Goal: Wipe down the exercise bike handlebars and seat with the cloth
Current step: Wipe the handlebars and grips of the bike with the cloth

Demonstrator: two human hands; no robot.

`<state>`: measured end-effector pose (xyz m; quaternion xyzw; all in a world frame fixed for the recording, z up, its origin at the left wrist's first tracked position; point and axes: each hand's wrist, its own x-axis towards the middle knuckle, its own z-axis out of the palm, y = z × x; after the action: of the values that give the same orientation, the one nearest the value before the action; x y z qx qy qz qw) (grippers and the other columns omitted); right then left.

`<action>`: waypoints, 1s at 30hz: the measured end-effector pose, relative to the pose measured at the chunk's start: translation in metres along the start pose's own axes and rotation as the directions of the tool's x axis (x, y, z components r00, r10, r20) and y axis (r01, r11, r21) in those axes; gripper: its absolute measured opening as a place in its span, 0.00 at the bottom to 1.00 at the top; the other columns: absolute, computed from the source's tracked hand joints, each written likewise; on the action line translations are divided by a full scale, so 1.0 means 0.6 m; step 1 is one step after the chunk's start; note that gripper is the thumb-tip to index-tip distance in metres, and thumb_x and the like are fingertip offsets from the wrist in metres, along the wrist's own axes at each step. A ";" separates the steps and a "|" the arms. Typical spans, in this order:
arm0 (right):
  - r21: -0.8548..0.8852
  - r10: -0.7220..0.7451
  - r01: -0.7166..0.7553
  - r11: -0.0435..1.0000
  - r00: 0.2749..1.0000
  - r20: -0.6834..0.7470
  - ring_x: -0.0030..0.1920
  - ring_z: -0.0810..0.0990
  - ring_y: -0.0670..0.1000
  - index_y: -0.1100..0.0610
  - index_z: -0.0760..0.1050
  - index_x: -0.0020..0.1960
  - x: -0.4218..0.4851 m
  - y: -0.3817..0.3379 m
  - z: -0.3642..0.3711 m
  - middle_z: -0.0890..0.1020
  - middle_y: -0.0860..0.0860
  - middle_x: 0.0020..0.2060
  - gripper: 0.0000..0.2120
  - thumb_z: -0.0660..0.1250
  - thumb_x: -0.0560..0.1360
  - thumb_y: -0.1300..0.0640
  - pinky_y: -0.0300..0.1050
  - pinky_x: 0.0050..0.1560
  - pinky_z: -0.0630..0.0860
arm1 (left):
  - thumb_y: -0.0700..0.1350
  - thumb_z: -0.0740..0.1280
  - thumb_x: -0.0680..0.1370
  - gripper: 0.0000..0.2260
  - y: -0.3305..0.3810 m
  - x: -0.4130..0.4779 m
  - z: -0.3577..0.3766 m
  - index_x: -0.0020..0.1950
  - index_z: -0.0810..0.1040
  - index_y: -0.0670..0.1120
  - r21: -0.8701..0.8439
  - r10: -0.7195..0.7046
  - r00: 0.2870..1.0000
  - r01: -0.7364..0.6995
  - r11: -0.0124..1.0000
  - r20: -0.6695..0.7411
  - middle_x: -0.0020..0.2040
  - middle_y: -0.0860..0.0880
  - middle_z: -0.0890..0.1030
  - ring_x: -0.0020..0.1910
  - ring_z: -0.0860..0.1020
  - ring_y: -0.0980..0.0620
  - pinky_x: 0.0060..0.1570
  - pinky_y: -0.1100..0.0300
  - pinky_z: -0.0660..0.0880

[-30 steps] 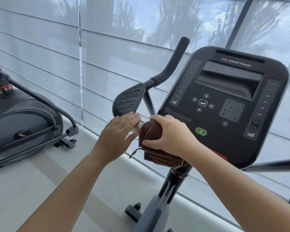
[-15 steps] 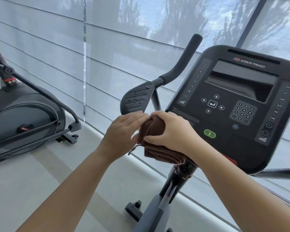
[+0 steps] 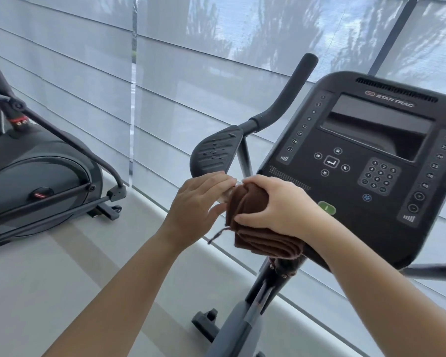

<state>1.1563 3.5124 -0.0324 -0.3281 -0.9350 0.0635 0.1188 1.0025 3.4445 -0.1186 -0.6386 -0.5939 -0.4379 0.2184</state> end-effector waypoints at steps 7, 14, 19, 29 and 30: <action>-0.171 -0.024 0.013 0.985 0.998 -0.059 0.49 0.75 0.55 0.38 0.63 0.65 -0.083 0.030 -0.004 0.72 0.47 0.51 0.32 0.68 0.63 0.40 0.46 0.49 0.73 | 0.51 0.56 0.76 0.20 0.025 -0.001 -0.002 0.62 0.74 0.43 0.000 -0.096 0.994 0.096 0.995 0.047 0.60 0.47 0.78 0.63 0.72 0.48 0.59 0.57 0.65; -0.362 0.010 -0.034 0.932 0.998 -0.069 0.43 0.69 0.53 0.42 0.60 0.68 -0.170 0.074 -0.018 0.72 0.49 0.54 0.33 0.66 0.66 0.40 0.45 0.46 0.73 | 0.57 0.58 0.74 0.24 0.076 -0.013 0.005 0.62 0.74 0.43 0.070 -0.080 0.994 0.075 0.995 0.076 0.62 0.46 0.76 0.65 0.70 0.45 0.61 0.46 0.65; -0.378 0.048 -0.068 0.923 0.997 -0.062 0.45 0.70 0.54 0.41 0.60 0.68 -0.207 0.093 -0.035 0.71 0.49 0.55 0.33 0.66 0.65 0.39 0.47 0.47 0.74 | 0.56 0.58 0.74 0.23 0.147 -0.014 0.025 0.62 0.74 0.42 0.003 0.036 0.988 -0.037 0.999 0.147 0.63 0.45 0.76 0.67 0.68 0.45 0.64 0.46 0.61; -0.246 0.124 -0.131 0.960 0.991 -0.042 0.52 0.74 0.52 0.39 0.62 0.68 -0.324 0.167 -0.085 0.72 0.44 0.57 0.35 0.69 0.63 0.39 0.47 0.52 0.74 | 0.53 0.62 0.74 0.20 0.247 -0.021 0.080 0.60 0.75 0.42 -0.055 0.099 0.984 -0.092 0.994 0.147 0.61 0.45 0.77 0.66 0.69 0.45 0.66 0.40 0.56; -0.236 0.128 -0.135 0.962 0.991 -0.042 0.53 0.73 0.52 0.39 0.61 0.68 -0.329 0.169 -0.087 0.72 0.43 0.58 0.35 0.68 0.63 0.39 0.48 0.53 0.74 | 0.54 0.60 0.75 0.20 0.246 -0.022 0.082 0.60 0.75 0.42 -0.051 0.087 0.986 -0.081 0.995 0.143 0.60 0.45 0.78 0.65 0.70 0.45 0.65 0.41 0.57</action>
<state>1.3801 3.4689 -0.0379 -0.4021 -0.9104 -0.0460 0.0862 1.1586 3.4468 -0.1194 -0.6979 -0.5706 -0.3942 0.1786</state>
